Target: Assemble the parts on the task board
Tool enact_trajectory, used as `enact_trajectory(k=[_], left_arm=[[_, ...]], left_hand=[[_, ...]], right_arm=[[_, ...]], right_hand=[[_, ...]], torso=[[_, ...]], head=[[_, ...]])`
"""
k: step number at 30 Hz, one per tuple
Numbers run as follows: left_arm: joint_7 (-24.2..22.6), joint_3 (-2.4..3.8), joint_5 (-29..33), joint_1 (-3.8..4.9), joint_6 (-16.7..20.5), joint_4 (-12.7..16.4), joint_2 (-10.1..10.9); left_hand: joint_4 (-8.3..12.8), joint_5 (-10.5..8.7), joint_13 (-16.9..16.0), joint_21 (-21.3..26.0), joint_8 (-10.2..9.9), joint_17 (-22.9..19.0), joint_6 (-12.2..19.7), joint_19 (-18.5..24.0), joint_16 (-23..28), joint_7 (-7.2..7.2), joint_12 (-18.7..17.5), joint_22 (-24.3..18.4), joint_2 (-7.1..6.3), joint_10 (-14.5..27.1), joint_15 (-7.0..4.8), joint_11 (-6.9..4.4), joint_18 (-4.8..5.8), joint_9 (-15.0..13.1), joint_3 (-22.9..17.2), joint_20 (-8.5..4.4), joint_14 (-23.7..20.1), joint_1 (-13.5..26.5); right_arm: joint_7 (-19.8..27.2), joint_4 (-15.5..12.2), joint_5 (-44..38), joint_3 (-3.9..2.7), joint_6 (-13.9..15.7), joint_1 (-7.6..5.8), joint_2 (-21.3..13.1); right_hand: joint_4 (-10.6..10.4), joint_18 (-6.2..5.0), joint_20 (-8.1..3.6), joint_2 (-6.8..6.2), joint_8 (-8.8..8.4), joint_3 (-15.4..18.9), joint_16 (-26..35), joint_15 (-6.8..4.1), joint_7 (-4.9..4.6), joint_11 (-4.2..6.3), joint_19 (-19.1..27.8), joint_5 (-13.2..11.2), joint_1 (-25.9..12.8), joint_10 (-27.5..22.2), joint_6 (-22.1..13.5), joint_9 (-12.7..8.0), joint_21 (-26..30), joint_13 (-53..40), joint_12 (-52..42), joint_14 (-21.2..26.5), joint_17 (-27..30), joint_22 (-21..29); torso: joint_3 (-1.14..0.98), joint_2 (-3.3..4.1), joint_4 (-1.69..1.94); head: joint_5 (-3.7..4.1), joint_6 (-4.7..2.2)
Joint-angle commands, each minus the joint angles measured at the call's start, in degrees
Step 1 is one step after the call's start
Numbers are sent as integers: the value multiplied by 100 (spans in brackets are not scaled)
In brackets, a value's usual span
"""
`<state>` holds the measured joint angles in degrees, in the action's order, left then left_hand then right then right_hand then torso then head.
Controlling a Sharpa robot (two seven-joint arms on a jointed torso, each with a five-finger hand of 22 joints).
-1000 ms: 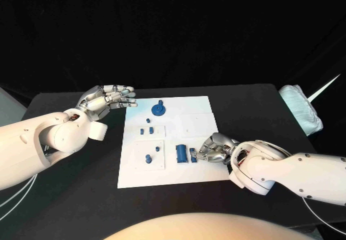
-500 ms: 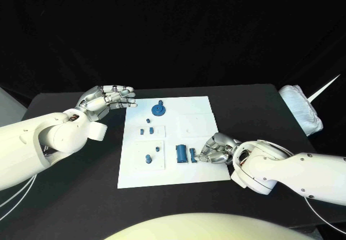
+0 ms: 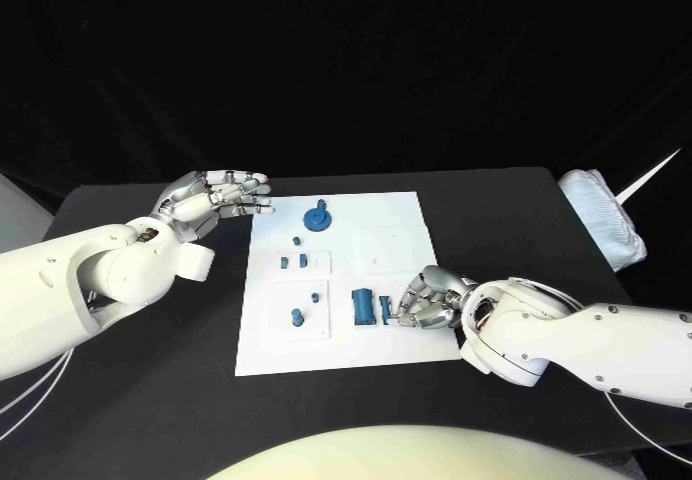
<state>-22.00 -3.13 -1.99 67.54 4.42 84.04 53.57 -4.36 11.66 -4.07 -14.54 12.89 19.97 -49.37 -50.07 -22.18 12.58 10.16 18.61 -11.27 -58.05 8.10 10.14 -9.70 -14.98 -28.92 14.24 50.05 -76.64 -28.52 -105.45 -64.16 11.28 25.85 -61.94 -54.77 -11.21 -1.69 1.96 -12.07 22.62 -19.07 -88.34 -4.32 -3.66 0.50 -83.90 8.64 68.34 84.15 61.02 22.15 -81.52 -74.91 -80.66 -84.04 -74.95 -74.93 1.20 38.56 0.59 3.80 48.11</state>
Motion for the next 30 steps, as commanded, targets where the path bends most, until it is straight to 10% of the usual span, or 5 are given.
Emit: enact_trajectory(k=[1, 18, 23, 26, 30], left_arm=[[-29, 4, -20, -1, -95, 8, -11], [-74, -4, -8, -25, -50, -78, -94], [-331, -8, 84, -130, 289, -145, -239], [-504, -9, 151, -166, 455, -241, -372], [-727, -9, 303, -212, 756, -460, -584]], left_hand=[[-6, 3, -7, 26, 26, 10, 40, -24, 12, 50, 27, -7, 40, 28, -1, -2, -56, 8, 16, 4, -20, 16], [-6, 3, -7, 26, 26, 10, 40, -24, 12, 50, 27, -7, 40, 28, -1, -2, -56, 8, 16, 4, -20, 16], [-137, -56, -6, 136, 37, 22, 98, 65, 1, 56, 54, -67, -37, 91, 14, 14, -37, 25, 200, 39, -33, 198], [-202, -61, 3, 211, 57, 39, 122, 132, -31, 39, 48, -108, -40, 183, 9, 14, -36, 30, 323, 64, 4, 234], [-192, -53, 16, 304, 92, -32, 129, 192, 167, -73, 57, -162, 45, 241, 54, 13, -39, 56, 376, 104, -211, 78]], right_arm=[[20, 27, -122, 0, -64, 5, 32], [975, 8, 499, -18, 360, -93, -109], [2034, 466, 1571, -30, 695, -234, -7], [2762, 878, 2532, -36, 748, -325, 116], [3819, 1579, 3659, -110, 640, -419, 389]], right_hand=[[-42, 16, -25, 62, 5, -20, 19, -11, 13, 32, -418, 4, -28, 273, -9, -10, 0, -1008, 17, -517, -1145, -1304], [-375, -46, 4, 53, -87, 148, 99, 33, -61, -29, -332, 230, -274, 217, -187, -39, 357, -951, 149, -484, -998, -1217], [-278, -186, 87, 169, -223, 30, 326, 125, -193, -143, -116, 354, 71, -26, -518, -65, 1196, -694, 666, -388, -618, -1010], [-41, -390, 142, 234, -316, -206, 776, 179, -277, -211, 238, 509, 472, -506, -716, -82, 2470, -178, 1642, -183, 34, -662], [218, -692, 222, 233, -300, -597, 1733, 255, -341, -278, 917, 378, 705, -1483, -743, -46, 4644, 862, 3388, 315, 1166, 62]], torso=[[-1, 1, 3], [17, -120, -28], [75, -269, -30], [118, -351, -12], [123, -425, -18]], head=[[5, 10], [-20, -77], [-78, -194], [-90, -289], [-127, -418]])
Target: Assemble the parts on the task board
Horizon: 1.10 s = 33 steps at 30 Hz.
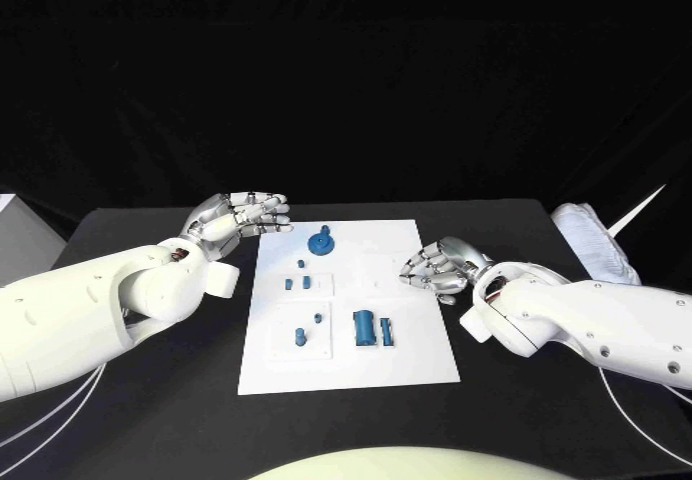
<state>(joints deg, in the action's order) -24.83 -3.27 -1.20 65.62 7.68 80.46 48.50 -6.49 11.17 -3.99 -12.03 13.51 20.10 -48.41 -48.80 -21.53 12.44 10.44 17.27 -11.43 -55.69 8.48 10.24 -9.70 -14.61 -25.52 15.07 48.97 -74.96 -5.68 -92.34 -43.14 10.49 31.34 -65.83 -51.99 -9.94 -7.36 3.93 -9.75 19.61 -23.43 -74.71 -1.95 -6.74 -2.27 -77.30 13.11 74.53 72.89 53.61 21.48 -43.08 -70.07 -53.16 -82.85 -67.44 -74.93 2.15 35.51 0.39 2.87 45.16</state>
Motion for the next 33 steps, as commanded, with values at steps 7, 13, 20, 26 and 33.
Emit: enact_trajectory(k=[7, 13, 20, 26, 33], left_arm=[[-625, 7, 459, -103, 717, -523, -403], [-358, 8, 264, -116, 550, -559, -441], [-384, 68, 237, -196, 1129, -277, -430], [-426, 164, 194, -325, 2057, 176, -412], [-473, 272, 145, -472, 3112, 690, -391]], left_hand=[[133, 4, 30, 330, -107, -213, 49, 353, 515, -303, -125, -187, 149, 19, 120, 67, -13, 153, -105, 112, -309, -323], [649, -1117, 399, 1203, -1351, -2010, 4841, 4880, 2153, -1244, -1044, -1727, 1143, 5569, -848, -1024, 970, 1461, 2552, -1507, -4897, 2419], [649, -1117, 399, 1203, -1351, -2010, 4841, 4880, 2153, -1244, -1044, -1727, 1143, 5569, -848, -1024, 970, 1461, 2552, -1507, -4897, 7496], [649, -1117, 399, 1203, -1351, -2010, 4841, 4880, 2153, -1244, -1044, -1727, 1143, 5569, -848, -1024, 970, 1461, 2552, -1507, -4897, 7496], [649, -1117, 399, 1203, -1351, -2010, 4841, 4880, 2153, -1244, -1044, -1727, 1143, 5569, -848, -1024, 970, 1461, 2552, -1507, -4897, 7496]], right_arm=[[2644, 1314, 2395, -155, -187, -75, 644], [1958, 1425, 1887, -189, -1, -68, 733], [2337, 1142, 2465, -394, 304, 84, 733], [2923, 705, 3360, -711, 775, 317, 731], [3417, 335, 4116, -979, 1173, 515, 730]], right_hand=[[355, -251, 348, -157, -60, -979, 3508, 403, -261, -301, 1682, -330, 30, -1496, -336, 14, 3358, 2753, 3236, 2217, 2865, 1503], [994, 736, -393, 975, -1961, 2343, 7471, 195, 674, 227, 7730, -1311, -2630, -7289, -5361, -2148, 4308, 7007, 5316, 8285, 6744, 7493], [994, 736, -393, 975, -1961, 2343, 7471, 195, 674, 227, 7730, -1311, -7453, -7289, -5361, -2148, 4308, 7007, 5316, 8285, 6744, 7493], [994, 736, -393, 975, -1961, 2343, 7471, 195, 674, 227, 7730, -1311, -7453, -7289, -5361, -2148, 4308, 7007, 5316, 8285, 6744, 7493], [994, 736, -393, 975, -1961, 2343, 7471, 195, 674, 227, 7730, -1311, -7453, -7289, -5361, -2148, 4308, 7007, 5316, 8285, 6744, 7493]], torso=[[0, -227, -16], [1, -193, -7], [-76, -279, -18], [-170, -383, -32], [-214, -432, -39]], head=[[-83, -262], [-80, -264], [-154, -553], [-244, -908], [-287, -1077]])
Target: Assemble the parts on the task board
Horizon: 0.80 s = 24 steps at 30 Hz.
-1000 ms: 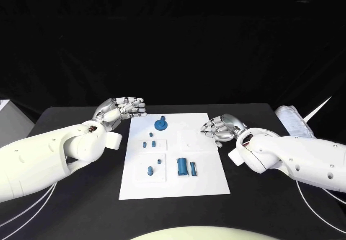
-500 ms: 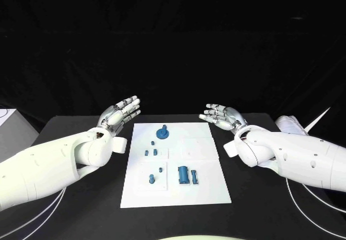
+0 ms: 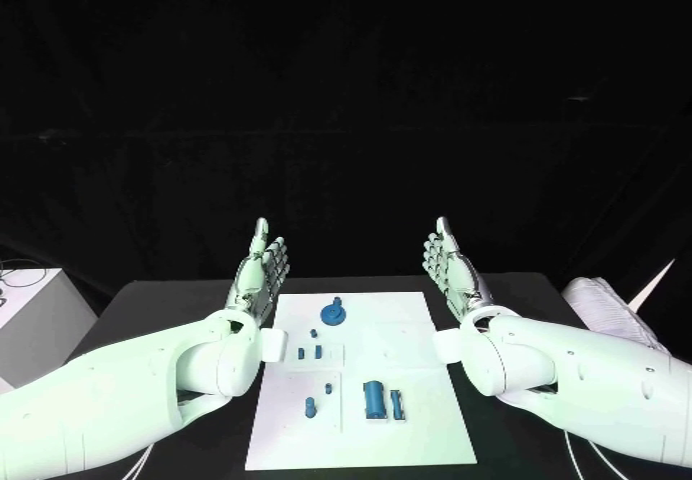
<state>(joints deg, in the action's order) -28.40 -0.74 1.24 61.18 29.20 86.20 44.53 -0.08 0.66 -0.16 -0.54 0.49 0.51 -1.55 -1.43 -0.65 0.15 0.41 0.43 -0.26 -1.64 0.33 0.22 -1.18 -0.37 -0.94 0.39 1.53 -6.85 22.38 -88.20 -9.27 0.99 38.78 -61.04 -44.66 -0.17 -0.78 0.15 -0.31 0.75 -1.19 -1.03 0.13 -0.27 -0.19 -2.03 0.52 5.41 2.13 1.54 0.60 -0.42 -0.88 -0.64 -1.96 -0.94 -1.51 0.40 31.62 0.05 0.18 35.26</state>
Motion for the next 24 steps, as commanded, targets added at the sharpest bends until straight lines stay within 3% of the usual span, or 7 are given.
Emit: enact_trajectory(k=[1, 4, 8, 24], left_arm=[[-120, 30, -104, -43, 1065, 167, 8], [-132, 59, -117, -81, 1341, 302, 13], [-139, 73, -124, -101, 1484, 371, 16], [-139, 74, -124, -102, 1492, 375, 16]], left_hand=[[8, -66, 16, 54, -49, -51, 155, 143, 65, -15, -41, -43, 26, 164, -33, -22, 118, 37, 94, -39, -153, 685], [8, -66, 16, 54, -49, -51, 155, 143, 65, -15, -41, -43, 26, 164, -33, -22, 118, 37, 94, -39, -153, 685], [8, -66, 16, 54, -49, -51, 155, 143, 65, -15, -41, -43, 26, 164, -33, -22, 118, 37, 94, -39, -153, 685], [8, -66, 16, 54, -49, -51, 155, 143, 65, -15, -41, -43, 26, 164, -33, -22, 118, 37, 94, -39, -153, 685]], right_arm=[[652, -109, 791, -51, 462, 52, -3], [734, -170, 916, -96, 528, 85, -3], [742, -176, 927, -99, 534, 87, -3], [742, -176, 927, -99, 534, 87, -3]], right_hand=[[17, 78, -15, 31, -75, 119, 103, -13, 27, 19, 203, -52, -541, -213, -154, -60, 42, 88, 64, 196, 94, 151], [17, 78, -15, 31, -75, 119, 103, -13, 27, 19, 203, -52, -541, -213, -154, -60, 42, 88, 64, 196, 94, 151], [17, 78, -15, 31, -75, 119, 103, -13, 27, 19, 203, -52, -541, -213, -154, -60, 42, 88, 64, 196, 94, 151], [17, 78, -15, 31, -75, 119, 103, -13, 27, 19, 203, -52, -541, -213, -154, -60, 42, 88, 64, 196, 94, 151]], torso=[[-40, -44, -5], [-40, -44, -5], [-40, -44, -5], [-40, -44, -5]], head=[[-18, -88], [-18, -88], [-18, -88], [-18, -88]])
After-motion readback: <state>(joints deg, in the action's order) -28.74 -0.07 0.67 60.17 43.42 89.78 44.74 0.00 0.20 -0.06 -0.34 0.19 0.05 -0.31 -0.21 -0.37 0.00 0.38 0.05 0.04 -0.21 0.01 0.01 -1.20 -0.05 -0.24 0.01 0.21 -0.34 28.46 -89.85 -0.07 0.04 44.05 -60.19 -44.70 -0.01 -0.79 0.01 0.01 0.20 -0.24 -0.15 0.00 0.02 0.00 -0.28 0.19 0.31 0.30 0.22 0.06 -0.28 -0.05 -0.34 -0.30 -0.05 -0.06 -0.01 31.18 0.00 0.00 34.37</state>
